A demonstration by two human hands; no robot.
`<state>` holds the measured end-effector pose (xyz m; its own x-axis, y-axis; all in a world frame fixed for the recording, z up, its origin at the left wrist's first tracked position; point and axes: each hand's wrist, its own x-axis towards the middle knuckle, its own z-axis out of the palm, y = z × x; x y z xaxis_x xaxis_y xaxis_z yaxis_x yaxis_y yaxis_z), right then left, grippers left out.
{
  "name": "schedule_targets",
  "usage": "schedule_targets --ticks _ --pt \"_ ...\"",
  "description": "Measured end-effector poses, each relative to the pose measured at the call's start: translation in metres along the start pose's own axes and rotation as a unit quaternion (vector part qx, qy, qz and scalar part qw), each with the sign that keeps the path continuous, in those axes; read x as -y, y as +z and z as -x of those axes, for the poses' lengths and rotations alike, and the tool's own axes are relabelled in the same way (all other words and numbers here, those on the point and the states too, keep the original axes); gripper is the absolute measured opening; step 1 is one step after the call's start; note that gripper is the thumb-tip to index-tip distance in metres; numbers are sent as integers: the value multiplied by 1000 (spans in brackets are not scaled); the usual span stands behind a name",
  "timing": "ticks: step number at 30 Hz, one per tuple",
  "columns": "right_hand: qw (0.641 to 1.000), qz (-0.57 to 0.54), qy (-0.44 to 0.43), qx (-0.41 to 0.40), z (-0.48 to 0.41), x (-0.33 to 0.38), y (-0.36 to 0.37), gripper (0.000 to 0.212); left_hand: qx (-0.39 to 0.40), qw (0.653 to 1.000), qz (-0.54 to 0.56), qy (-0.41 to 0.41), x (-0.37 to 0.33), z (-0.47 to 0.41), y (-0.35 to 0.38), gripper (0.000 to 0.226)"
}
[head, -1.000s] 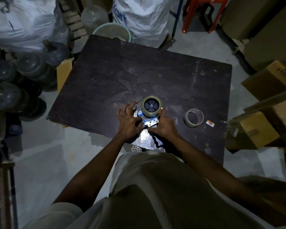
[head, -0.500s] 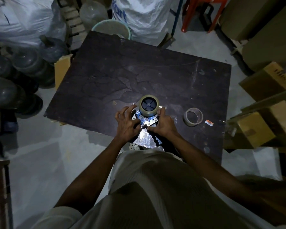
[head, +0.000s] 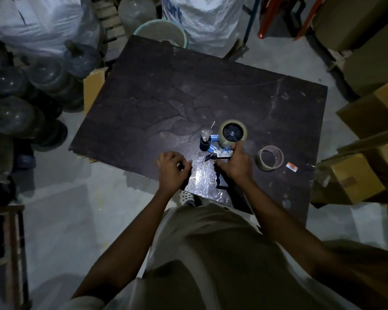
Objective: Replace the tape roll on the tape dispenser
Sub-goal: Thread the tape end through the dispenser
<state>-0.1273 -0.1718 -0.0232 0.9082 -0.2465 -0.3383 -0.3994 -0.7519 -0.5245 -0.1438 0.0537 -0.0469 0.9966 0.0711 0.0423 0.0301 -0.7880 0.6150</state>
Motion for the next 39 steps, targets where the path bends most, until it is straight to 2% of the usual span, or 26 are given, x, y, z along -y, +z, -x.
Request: schedule_targets --ticks 3,6,11,15,22,26,32,35,39 --pt "1000 -1 -14 -1 2 -1 -1 70 59 998 37 -6 -29 -25 3 22" --pt "1000 -2 11 0 2 2 -1 71 119 990 70 -18 -53 -44 10 31" --pt "994 -61 88 -4 1 4 -1 86 144 989 17 -1 -72 -65 24 28" --pt "995 -35 94 13 -3 1 -1 90 201 979 -16 -14 -76 -80 30 31" --pt "998 13 62 25 -6 4 -4 68 255 964 17 -80 -83 -94 35 22" --pt "999 -1 42 23 -4 6 -4 56 301 949 10 -91 -92 -98 36 39" --pt "999 -32 24 28 -2 4 -5 55 319 939 -22 -123 -92 -107 48 54" --pt "999 -38 18 26 -2 4 -6 53 330 936 -52 -113 -91 -110 45 43" --pt "999 -32 22 32 -2 3 -8 54 303 946 -88 -68 -95 -109 38 23"
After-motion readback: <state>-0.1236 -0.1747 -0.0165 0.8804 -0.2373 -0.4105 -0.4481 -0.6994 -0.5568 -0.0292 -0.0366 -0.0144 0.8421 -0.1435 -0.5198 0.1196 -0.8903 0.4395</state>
